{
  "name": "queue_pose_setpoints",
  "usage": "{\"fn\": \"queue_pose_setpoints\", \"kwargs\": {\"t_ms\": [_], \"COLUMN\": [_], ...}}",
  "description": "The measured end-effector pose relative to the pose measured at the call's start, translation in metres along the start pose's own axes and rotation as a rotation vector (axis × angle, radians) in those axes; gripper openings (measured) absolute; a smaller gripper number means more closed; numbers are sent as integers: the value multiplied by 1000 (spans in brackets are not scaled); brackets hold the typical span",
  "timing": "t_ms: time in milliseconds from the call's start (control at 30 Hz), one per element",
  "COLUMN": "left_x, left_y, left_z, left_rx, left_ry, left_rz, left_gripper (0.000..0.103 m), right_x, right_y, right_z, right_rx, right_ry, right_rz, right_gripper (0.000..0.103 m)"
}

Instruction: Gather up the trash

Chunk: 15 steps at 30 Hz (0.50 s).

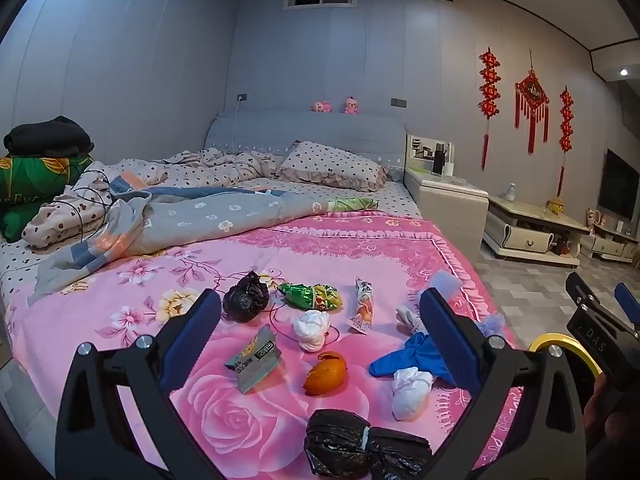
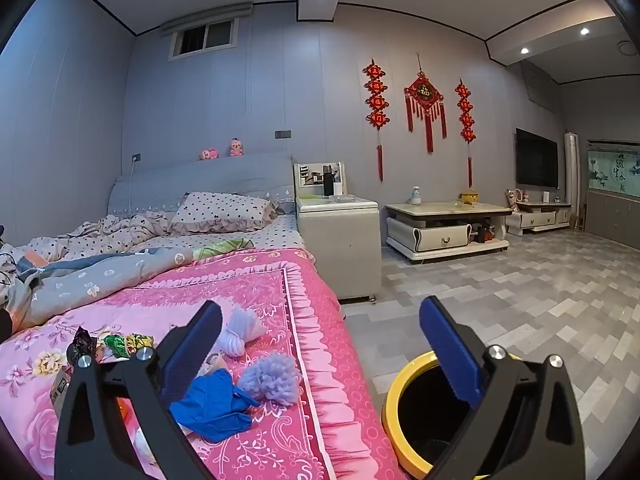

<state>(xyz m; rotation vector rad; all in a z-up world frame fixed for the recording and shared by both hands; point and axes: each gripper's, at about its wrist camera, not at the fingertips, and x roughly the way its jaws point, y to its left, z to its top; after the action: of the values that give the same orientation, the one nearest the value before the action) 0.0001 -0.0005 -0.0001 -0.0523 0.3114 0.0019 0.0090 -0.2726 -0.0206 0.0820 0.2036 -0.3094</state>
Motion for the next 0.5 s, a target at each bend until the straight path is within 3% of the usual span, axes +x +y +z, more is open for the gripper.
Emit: {"fn": "queue_pose_setpoints", "kwargs": {"t_ms": [133, 500], "left_x": [4, 1], "left_y": [6, 6], "left_z": [1, -2], "left_rx": [-44, -47], "left_ry": [24, 4], "left_rz": [-11, -15], "left_gripper": [95, 95], "right_x": [0, 1], "right_y": [1, 2], "right_z": [0, -1], "right_rx": [-3, -10], "right_ry": [-1, 2], "right_rz": [0, -2], "right_gripper": [95, 95]}}
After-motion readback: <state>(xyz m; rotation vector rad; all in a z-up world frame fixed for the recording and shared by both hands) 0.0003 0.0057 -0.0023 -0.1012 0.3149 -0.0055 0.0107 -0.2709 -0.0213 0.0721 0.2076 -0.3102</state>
